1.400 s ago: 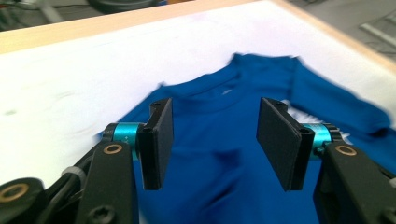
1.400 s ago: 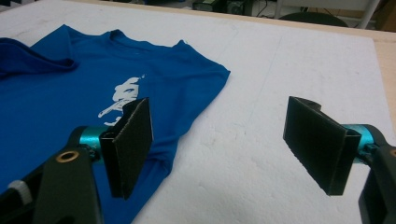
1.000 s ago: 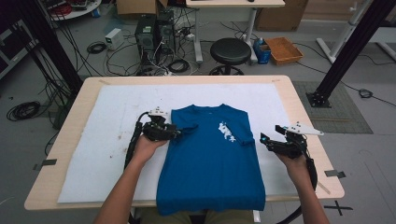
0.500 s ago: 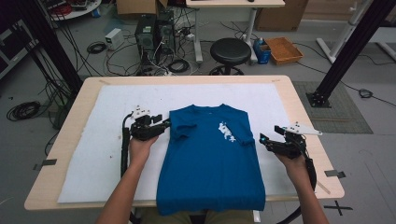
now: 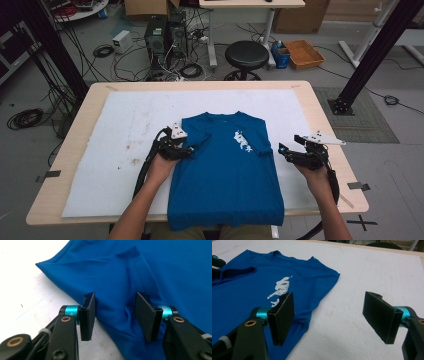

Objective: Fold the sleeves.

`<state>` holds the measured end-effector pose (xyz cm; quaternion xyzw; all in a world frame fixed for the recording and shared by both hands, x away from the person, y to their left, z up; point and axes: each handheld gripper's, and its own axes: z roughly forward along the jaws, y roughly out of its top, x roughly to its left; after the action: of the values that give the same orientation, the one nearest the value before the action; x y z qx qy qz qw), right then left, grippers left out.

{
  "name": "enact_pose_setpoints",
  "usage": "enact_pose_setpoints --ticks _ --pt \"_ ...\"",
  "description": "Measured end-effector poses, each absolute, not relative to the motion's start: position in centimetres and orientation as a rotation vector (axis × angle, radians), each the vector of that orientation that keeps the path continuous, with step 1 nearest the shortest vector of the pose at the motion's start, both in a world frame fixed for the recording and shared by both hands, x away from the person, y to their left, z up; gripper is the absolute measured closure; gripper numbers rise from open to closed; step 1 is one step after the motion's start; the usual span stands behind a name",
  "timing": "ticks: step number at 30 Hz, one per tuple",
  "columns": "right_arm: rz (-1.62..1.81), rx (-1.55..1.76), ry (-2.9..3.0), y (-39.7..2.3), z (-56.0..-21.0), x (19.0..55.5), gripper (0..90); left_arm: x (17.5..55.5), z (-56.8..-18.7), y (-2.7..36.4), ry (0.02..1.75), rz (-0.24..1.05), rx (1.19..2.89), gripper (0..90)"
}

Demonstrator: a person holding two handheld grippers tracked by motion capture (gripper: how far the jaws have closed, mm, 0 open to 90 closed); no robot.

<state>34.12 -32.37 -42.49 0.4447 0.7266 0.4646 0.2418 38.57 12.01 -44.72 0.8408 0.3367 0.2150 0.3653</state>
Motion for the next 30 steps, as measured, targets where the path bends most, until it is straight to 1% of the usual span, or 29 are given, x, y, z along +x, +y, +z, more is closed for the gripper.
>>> enact_pose_setpoints --ticks 2,3,5,6,10,12,16,18,22,25,30 --pt "1.271 1.215 1.987 -32.4 -42.5 34.1 25.5 38.2 -44.5 12.3 0.863 0.591 2.173 50.5" --pt "1.271 1.218 1.989 -32.3 -42.5 34.1 25.5 38.1 -44.4 12.6 0.878 0.601 2.159 47.3" --pt "1.272 1.211 1.988 -32.3 -42.4 34.1 25.5 37.9 -44.2 13.6 0.908 0.614 2.106 44.3" --pt "1.273 1.212 1.987 -32.3 -42.4 34.1 25.4 37.7 -44.1 14.2 0.934 0.615 2.062 40.9" --pt "1.273 1.214 1.98 -32.2 -42.4 34.1 24.9 36.6 -43.8 17.1 1.033 0.558 1.839 32.0" --pt "1.28 1.222 1.961 -32.2 -42.4 34.1 20.8 35.9 -44.0 18.7 1.046 0.525 1.741 27.4" --pt "1.284 1.213 1.94 -32.4 -41.9 34.1 20.8 35.0 -44.4 21.5 1.012 0.459 1.592 25.8" --pt "1.275 1.198 1.93 -32.6 -41.9 34.0 20.8 34.7 -44.4 22.3 0.973 0.429 1.55 24.7" --pt "1.274 1.184 1.924 -32.9 -41.8 33.9 20.8 34.4 -44.1 22.3 0.892 0.421 1.541 24.7" --pt "1.286 1.18 1.914 -33.1 -41.9 33.8 20.8 34.0 -44.1 21.9 0.873 0.446 1.58 24.7" --pt "1.299 1.193 1.923 -33.5 -42.1 33.9 20.8 34.3 -44.4 22.0 0.881 0.436 1.572 24.7"
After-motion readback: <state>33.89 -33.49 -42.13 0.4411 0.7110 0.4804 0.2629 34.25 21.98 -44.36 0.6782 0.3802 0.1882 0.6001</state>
